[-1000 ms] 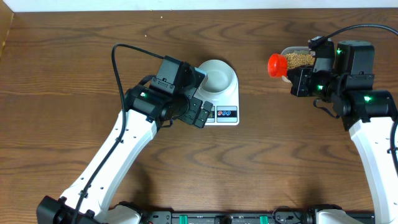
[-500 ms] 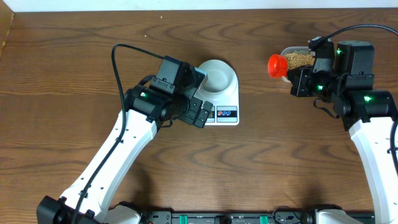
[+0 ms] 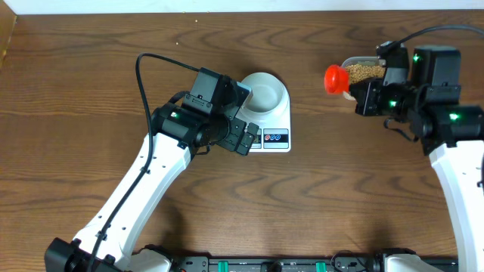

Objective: Scoop item into bowl and weigh 50g on scale
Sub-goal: 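Move the red scoop with the right gripper into the soybean tub, then drag the red scoop through the soybeans with the right gripper to fill it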

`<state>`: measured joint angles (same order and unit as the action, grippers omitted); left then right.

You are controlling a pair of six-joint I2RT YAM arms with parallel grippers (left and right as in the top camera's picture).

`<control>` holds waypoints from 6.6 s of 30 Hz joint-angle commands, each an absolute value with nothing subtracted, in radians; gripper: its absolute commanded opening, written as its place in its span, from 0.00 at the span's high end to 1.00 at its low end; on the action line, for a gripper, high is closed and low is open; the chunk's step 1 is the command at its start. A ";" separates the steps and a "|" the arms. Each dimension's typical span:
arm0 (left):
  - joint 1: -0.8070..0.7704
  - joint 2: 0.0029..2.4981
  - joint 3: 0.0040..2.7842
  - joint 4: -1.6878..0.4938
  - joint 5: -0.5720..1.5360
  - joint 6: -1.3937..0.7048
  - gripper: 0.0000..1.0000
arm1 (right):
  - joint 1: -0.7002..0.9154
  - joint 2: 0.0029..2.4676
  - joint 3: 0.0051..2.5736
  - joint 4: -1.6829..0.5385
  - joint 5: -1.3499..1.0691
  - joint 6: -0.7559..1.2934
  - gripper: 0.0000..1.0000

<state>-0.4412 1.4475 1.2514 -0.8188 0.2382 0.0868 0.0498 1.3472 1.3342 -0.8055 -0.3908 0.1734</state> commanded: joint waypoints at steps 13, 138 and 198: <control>-0.440 1.451 1.246 -0.822 0.251 0.104 0.00 | -0.055 1.602 1.669 -0.951 -0.233 -0.006 0.99; -0.440 1.451 1.246 -0.822 0.251 0.104 0.00 | -0.392 2.175 1.658 -0.936 -0.893 -0.016 0.99; -0.440 1.451 1.246 -0.822 0.251 0.104 0.01 | -0.546 2.217 1.606 -0.963 -1.247 -0.219 0.99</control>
